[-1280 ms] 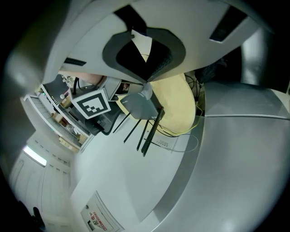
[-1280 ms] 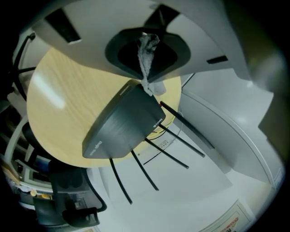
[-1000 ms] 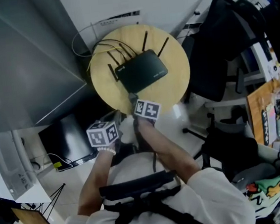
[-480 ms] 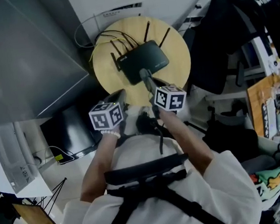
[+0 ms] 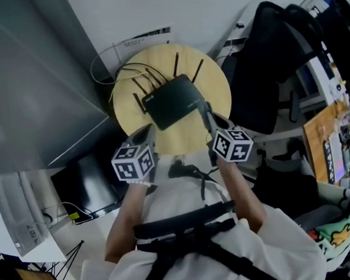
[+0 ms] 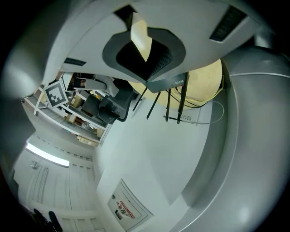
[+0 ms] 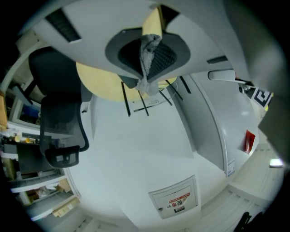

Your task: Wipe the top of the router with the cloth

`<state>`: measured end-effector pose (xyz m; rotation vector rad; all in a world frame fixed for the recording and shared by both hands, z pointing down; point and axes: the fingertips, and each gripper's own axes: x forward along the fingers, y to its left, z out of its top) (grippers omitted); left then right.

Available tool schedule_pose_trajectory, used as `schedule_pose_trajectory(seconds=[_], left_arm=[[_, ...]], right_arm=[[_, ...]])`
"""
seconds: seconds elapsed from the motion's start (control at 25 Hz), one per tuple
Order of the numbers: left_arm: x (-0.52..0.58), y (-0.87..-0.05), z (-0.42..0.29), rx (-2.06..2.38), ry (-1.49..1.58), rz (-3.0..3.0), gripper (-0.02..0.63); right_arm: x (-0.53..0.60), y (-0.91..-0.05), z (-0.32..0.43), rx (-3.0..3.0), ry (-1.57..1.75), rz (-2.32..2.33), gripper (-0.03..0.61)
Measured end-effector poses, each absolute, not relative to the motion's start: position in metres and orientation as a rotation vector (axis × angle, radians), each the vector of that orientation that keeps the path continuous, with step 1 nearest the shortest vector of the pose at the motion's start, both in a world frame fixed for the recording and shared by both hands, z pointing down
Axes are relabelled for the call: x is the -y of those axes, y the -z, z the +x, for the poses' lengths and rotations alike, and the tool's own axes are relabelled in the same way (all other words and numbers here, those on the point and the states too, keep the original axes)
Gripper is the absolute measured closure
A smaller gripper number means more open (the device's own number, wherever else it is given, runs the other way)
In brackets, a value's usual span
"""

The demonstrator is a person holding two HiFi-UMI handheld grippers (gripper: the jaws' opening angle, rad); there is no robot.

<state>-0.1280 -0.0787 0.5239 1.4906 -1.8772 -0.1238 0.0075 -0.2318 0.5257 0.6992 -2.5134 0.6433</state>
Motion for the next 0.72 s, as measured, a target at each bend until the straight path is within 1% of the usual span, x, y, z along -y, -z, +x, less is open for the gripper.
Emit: schedule_pose_trajectory(seconds=[0.2, 0.72], left_arm=[[0.087, -0.527, -0.131, 1.896, 0.145, 1.464, 0.617], [0.091, -0.53, -0.121, 1.915, 0.118, 1.425, 0.617]], right_arm=[[0.246, -0.532, 0.014, 2.508, -0.721, 0.765, 0.54], [0.251, -0.533, 0.019, 2.524, -0.751, 0.721, 0.54]])
